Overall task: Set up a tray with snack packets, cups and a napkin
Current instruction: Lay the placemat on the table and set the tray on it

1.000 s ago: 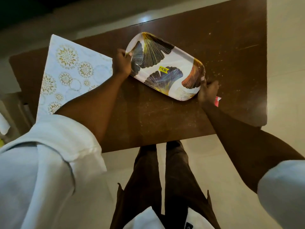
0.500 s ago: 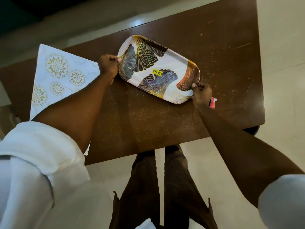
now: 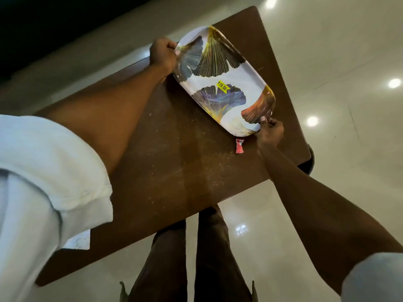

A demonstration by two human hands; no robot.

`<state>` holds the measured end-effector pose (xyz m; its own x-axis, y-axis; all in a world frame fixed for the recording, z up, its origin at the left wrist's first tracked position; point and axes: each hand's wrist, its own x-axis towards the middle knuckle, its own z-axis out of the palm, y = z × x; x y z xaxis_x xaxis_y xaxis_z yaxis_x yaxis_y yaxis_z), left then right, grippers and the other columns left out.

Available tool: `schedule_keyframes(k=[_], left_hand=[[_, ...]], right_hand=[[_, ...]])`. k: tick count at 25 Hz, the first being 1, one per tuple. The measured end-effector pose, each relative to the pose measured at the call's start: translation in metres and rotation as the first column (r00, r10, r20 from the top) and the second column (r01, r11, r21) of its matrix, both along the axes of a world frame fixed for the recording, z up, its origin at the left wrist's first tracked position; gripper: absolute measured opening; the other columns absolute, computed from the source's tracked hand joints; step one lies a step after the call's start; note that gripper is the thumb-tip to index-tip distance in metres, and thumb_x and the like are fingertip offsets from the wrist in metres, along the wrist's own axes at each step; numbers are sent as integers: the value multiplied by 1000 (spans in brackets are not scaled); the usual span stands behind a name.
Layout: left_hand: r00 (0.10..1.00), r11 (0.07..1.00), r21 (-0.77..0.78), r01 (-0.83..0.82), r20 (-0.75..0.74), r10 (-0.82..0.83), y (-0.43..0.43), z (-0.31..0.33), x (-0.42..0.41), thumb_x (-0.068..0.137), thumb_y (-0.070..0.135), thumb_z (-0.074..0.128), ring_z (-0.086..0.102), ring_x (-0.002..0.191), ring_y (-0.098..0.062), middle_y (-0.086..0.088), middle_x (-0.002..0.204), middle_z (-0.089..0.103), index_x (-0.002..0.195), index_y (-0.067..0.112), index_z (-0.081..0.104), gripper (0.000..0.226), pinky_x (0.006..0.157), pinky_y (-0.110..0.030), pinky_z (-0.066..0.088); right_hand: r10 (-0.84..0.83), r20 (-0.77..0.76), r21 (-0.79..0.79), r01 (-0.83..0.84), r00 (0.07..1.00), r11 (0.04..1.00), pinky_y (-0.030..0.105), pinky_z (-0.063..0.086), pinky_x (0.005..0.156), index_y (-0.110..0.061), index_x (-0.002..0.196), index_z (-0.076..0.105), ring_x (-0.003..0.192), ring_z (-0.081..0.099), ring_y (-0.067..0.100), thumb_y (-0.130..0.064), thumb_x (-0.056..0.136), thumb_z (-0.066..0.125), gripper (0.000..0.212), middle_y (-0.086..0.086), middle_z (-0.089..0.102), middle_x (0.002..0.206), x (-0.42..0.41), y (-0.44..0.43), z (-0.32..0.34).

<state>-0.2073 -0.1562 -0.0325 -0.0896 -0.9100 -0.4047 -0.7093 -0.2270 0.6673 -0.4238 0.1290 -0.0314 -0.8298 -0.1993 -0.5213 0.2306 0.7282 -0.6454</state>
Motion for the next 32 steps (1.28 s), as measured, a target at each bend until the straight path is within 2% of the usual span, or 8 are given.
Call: schedule_keyframes(k=[5, 13, 16, 20, 23, 25, 29, 32], left_hand=[[978, 979, -22, 201, 68, -200, -10, -9, -81, 93, -5, 57, 59, 101, -8, -11, 121, 73, 117, 2, 73, 30, 82, -16, 45], [975, 976, -25, 217, 51, -216, -18, -22, -111, 96, 1, 62, 67, 119, -19, -11, 128, 71, 125, 5, 71, 30, 95, -17, 51], [979, 979, -10, 202, 27, -202, -16, -20, -113, 97, 3, 63, 67, 119, -18, -10, 129, 71, 126, 6, 70, 31, 95, -16, 51], [988, 988, -14, 156, 3, -156, 4, -19, -100, 96, 9, 65, 64, 104, -10, -9, 125, 72, 124, 5, 70, 28, 84, -13, 53], [994, 994, 38, 100, -35, -99, 24, -15, -87, 97, 19, 67, 67, 110, -17, -9, 122, 72, 122, 7, 69, 28, 96, -29, 56], [997, 993, 101, 53, -61, -47, 41, -10, -74, 98, 23, 65, 65, 117, -20, -9, 127, 69, 130, 7, 63, 35, 100, -30, 52], [988, 978, 187, -95, -105, 116, 101, 1, -14, 102, 25, 60, 61, 121, -24, -12, 132, 65, 139, 6, 57, 41, 105, -32, 48], [990, 975, 188, -118, -60, 131, 175, 6, 39, 103, 20, 59, 60, 120, -29, -16, 127, 63, 133, 4, 60, 34, 102, -32, 45]], right_hand=[[-124, 19, -3, 124, 992, 992, 55, 56, 96, 6, 122, 60, 112, 68, 35, -19, 96, 71, 38, 22, 69, 120, -37, 18, -14], [-158, 69, -22, 160, 985, 987, 55, 58, 94, 3, 125, 58, 112, 68, 35, -22, 97, 70, 40, 20, 68, 121, -39, 21, -21], [-165, 96, -29, 168, 982, 985, 49, 63, 86, 1, 127, 57, 113, 68, 32, -23, 97, 70, 40, 18, 67, 124, -39, 22, -20], [-136, 133, -45, 143, 982, 989, 24, 62, 66, -5, 130, 53, 111, 67, 23, -29, 99, 68, 42, 9, 64, 126, -40, 25, -16], [-124, 161, -17, 128, 979, 992, 36, 66, 78, -6, 131, 51, 109, 68, 25, -40, 99, 64, 48, 11, 64, 128, -37, 27, -11], [-126, 151, 34, 122, 980, 992, 42, 64, 85, -7, 132, 52, 105, 71, 28, -48, 101, 58, 53, 12, 67, 124, -32, 31, -8], [-116, 34, 161, 109, 993, 981, 34, 53, 81, -7, 128, 55, 95, 64, 21, -49, 102, 55, 50, 5, 65, 111, 5, 47, 5], [43, -46, 167, -34, 998, 985, 27, 40, 82, -5, 119, 57, 95, 58, 18, -43, 101, 60, 42, 6, 64, 108, 53, 52, 14]])
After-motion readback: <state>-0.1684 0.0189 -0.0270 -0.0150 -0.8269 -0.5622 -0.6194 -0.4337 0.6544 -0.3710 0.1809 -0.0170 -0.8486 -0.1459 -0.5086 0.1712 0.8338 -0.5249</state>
